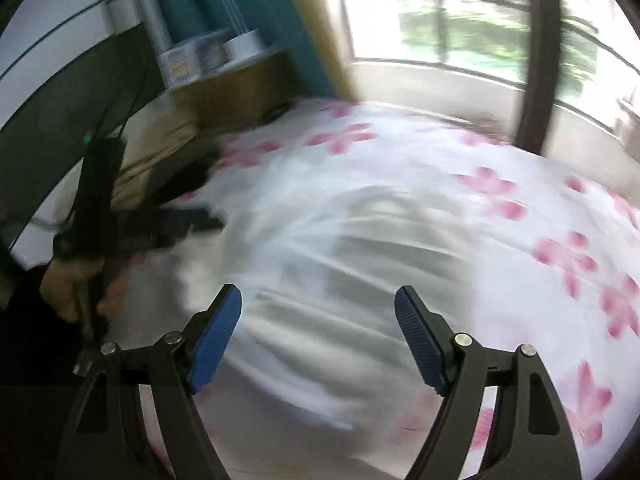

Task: Fold large clothes

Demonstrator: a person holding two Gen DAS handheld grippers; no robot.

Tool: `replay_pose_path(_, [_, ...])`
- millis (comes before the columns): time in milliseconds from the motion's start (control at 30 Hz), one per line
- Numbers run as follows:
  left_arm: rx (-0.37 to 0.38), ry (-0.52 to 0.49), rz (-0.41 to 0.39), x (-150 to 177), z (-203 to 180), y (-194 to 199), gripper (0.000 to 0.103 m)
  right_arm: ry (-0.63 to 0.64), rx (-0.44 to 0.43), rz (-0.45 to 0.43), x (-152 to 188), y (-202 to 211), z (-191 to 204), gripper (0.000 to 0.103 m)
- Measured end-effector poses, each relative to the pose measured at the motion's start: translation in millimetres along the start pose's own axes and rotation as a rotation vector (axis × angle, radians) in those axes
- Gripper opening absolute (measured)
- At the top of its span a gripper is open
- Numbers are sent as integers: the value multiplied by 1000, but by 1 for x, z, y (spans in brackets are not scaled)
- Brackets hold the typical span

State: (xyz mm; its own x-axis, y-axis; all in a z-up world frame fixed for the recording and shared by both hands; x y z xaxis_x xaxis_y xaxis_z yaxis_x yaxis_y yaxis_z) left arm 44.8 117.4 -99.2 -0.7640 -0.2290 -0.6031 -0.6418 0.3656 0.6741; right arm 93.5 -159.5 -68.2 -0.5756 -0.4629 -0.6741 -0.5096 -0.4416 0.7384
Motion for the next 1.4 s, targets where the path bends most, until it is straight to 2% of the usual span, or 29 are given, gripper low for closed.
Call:
replay_pose_path(33, [0, -5, 28, 4, -1, -7, 52, -17, 32, -5, 3, 0, -8, 79])
replay_pose_path(67, [-11, -26, 20, 7, -4, -8, 39, -37, 82, -7, 8, -2, -19, 79])
replay_pose_path(100, [-6, -41, 25, 9, -6, -8, 5, -46, 115, -6, 11, -3, -27, 79])
replay_pose_path(133, [18, -38, 43, 10, -7, -9, 5, -49, 150, -5, 15, -5, -33, 79])
replay_pose_path(200, [8, -24, 2, 11, -5, 1, 5, -52, 203, -5, 21, -16, -42, 79])
replay_pose_path(300, [-19, -2, -31, 13, 1, 17, 5, -86, 164, 14, 24, -33, -49, 79])
replay_pose_path(433, [-74, 32, -16, 20, 12, 23, 5, -23, 138, 17, 18, -48, -31, 79])
replay_pose_path(533, [-79, 103, -16, 27, 22, 23, 6, -27, 119, 18, 17, -60, -26, 79])
replay_pose_path(733, [-93, 101, -18, 21, 20, 30, 7, -49, 99, -8, 15, -41, -35, 79])
replay_pose_path(833, [-125, 105, -20, 14, 22, 35, 15, -83, 101, -55, 11, -23, -41, 81])
replay_pose_path(867, [-148, 114, -29, 12, 24, 38, 22, -93, 103, -73, 10, -18, -44, 81])
replay_pose_path(900, [-160, 126, -38, 11, 27, 41, 36, -102, 113, -80, 10, -15, -48, 81])
replay_pose_path(967, [-163, 153, -53, 9, 33, 45, 51, -110, 134, -67, 12, -15, -53, 81])
replay_pose_path(1067, [-169, 178, -55, 10, 43, 45, 58, -120, 161, -40, 18, -21, -58, 81])
replay_pose_path(1167, [-142, 212, -38, 13, 52, 37, 62, -104, 178, -9, 25, -34, -58, 81])
replay_pose_path(1267, [-141, 184, -24, 10, 46, 31, 69, -147, 155, 27, 32, -50, -60, 81])
replay_pose_path(1367, [-143, 138, 17, 7, 36, 22, 71, -124, 169, 21, 29, -51, -56, 81])
replay_pose_path(1400, [-120, 137, 22, 6, 34, 19, 71, -109, 177, 18, 28, -51, -54, 81])
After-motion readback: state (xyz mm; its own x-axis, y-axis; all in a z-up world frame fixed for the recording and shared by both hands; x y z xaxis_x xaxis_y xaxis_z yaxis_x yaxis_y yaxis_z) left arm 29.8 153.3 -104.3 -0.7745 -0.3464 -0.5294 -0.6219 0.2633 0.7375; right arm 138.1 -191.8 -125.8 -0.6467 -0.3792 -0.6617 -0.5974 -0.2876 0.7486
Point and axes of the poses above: each gripper's, at about its wrist camera, not at the fingertips, and y roughly against the way its jaws point, z to its left, x to its underside, the point moved 2 cm from there along -y, roughly the way its jaws point, and after that the axes turned 13 degrees about x, right-handed, at the moved point
